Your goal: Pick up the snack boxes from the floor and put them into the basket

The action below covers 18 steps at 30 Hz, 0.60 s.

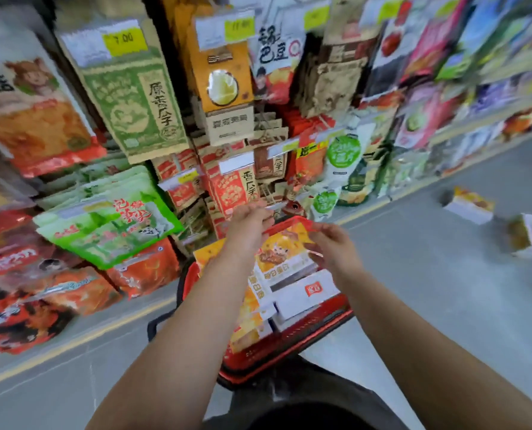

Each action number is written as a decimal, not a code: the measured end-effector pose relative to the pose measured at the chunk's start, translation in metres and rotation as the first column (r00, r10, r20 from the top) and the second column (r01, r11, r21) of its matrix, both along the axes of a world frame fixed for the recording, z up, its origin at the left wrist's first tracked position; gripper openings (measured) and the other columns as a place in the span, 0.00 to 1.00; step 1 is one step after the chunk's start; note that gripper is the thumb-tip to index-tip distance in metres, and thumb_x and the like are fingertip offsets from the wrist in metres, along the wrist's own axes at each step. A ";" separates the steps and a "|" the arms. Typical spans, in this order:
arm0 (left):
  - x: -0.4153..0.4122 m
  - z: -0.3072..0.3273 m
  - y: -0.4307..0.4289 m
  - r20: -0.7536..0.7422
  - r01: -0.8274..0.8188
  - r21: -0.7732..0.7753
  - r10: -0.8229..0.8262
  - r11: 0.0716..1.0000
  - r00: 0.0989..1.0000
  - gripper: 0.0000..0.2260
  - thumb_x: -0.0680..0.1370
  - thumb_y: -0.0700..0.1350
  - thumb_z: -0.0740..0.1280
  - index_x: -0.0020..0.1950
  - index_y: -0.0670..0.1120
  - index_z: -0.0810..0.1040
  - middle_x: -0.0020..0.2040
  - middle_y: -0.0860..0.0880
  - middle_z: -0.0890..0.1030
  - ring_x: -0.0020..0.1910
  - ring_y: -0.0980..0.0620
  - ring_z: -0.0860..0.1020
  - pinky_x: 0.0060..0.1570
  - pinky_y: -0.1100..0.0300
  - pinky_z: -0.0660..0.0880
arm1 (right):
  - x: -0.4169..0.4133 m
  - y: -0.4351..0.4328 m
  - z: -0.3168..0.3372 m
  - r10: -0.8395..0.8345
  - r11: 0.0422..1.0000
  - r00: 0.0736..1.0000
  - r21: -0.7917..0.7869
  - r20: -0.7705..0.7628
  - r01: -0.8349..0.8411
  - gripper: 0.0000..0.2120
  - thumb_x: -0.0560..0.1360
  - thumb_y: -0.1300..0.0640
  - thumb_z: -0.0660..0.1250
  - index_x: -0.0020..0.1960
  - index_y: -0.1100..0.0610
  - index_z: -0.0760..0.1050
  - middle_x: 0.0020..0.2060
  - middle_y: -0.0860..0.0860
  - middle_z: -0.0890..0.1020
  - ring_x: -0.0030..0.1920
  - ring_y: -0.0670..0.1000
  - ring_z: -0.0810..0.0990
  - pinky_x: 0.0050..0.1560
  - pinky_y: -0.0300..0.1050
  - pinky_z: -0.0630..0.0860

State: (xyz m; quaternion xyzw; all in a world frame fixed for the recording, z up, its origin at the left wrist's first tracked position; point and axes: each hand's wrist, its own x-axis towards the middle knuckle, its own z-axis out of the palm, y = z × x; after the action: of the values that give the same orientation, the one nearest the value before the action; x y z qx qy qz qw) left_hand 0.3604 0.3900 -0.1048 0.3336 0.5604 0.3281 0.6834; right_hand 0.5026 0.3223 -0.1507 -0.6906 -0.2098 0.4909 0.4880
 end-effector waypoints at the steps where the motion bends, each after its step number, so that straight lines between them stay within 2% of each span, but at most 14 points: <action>1: 0.012 0.007 -0.005 0.020 0.034 0.012 -0.035 0.999 0.999 0.07 0.79 0.39 0.62 0.53 0.48 0.76 0.50 0.49 0.80 0.49 0.53 0.79 0.43 0.61 0.76 | 0.011 -0.013 0.007 -0.043 0.999 0.999 0.022 0.015 0.042 0.03 0.77 0.60 0.65 0.49 0.53 0.74 0.39 0.52 0.78 0.35 0.46 0.79 0.36 0.39 0.74; 2: 0.029 0.012 -0.011 0.025 0.092 0.034 -0.093 0.995 0.995 0.07 0.78 0.39 0.62 0.53 0.48 0.76 0.46 0.50 0.80 0.46 0.54 0.79 0.38 0.62 0.76 | 0.024 -0.028 0.015 -0.106 0.993 0.994 0.048 0.022 0.105 0.04 0.77 0.60 0.65 0.48 0.52 0.74 0.36 0.51 0.77 0.32 0.46 0.77 0.34 0.39 0.72; 4: 0.058 0.020 -0.022 0.028 0.177 0.061 -0.179 0.982 0.983 0.07 0.78 0.38 0.62 0.52 0.47 0.77 0.43 0.51 0.80 0.42 0.55 0.78 0.39 0.61 0.72 | 0.045 -0.052 0.028 -0.202 0.976 0.979 0.090 0.036 0.198 0.05 0.77 0.62 0.65 0.47 0.53 0.73 0.34 0.51 0.75 0.32 0.48 0.74 0.34 0.41 0.71; 6: 0.091 0.025 -0.038 0.032 0.255 0.084 -0.259 0.963 0.965 0.07 0.78 0.39 0.63 0.46 0.50 0.76 0.46 0.50 0.80 0.41 0.55 0.78 0.40 0.60 0.69 | 0.066 -0.078 0.039 -0.296 0.950 0.955 0.117 0.034 0.290 0.05 0.78 0.62 0.64 0.51 0.54 0.73 0.36 0.50 0.75 0.35 0.48 0.74 0.39 0.40 0.73; 9: 0.139 0.028 -0.068 0.014 0.370 0.122 -0.374 0.921 0.927 0.07 0.77 0.39 0.62 0.46 0.51 0.75 0.48 0.49 0.79 0.42 0.54 0.77 0.39 0.60 0.68 | 0.101 -0.119 0.047 -0.397 0.910 0.917 0.141 0.027 0.390 0.08 0.78 0.62 0.64 0.56 0.56 0.73 0.39 0.49 0.77 0.38 0.47 0.76 0.45 0.39 0.74; 12: 0.186 0.027 -0.099 0.008 0.445 0.144 -0.451 0.884 0.892 0.08 0.77 0.38 0.62 0.44 0.51 0.73 0.43 0.52 0.79 0.43 0.52 0.77 0.38 0.60 0.67 | 0.140 -0.156 0.048 -0.466 0.877 0.885 0.150 0.030 0.457 0.09 0.77 0.62 0.65 0.57 0.55 0.73 0.42 0.49 0.77 0.40 0.48 0.76 0.45 0.40 0.74; 18: 0.290 0.030 -0.161 0.031 0.496 0.114 -0.502 0.861 0.864 0.08 0.78 0.37 0.61 0.44 0.50 0.73 0.39 0.53 0.77 0.37 0.57 0.75 0.35 0.63 0.65 | 0.237 -0.224 0.049 -0.505 0.856 0.861 0.161 0.063 0.491 0.08 0.77 0.63 0.65 0.54 0.54 0.73 0.41 0.49 0.77 0.38 0.47 0.76 0.44 0.40 0.73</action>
State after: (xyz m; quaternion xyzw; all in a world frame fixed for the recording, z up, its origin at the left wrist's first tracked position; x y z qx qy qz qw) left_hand 0.6505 0.2294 -0.0743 0.4918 0.4168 0.1780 0.7435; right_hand 0.7396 0.0979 -0.1019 -0.7098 -0.0825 0.2957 0.6340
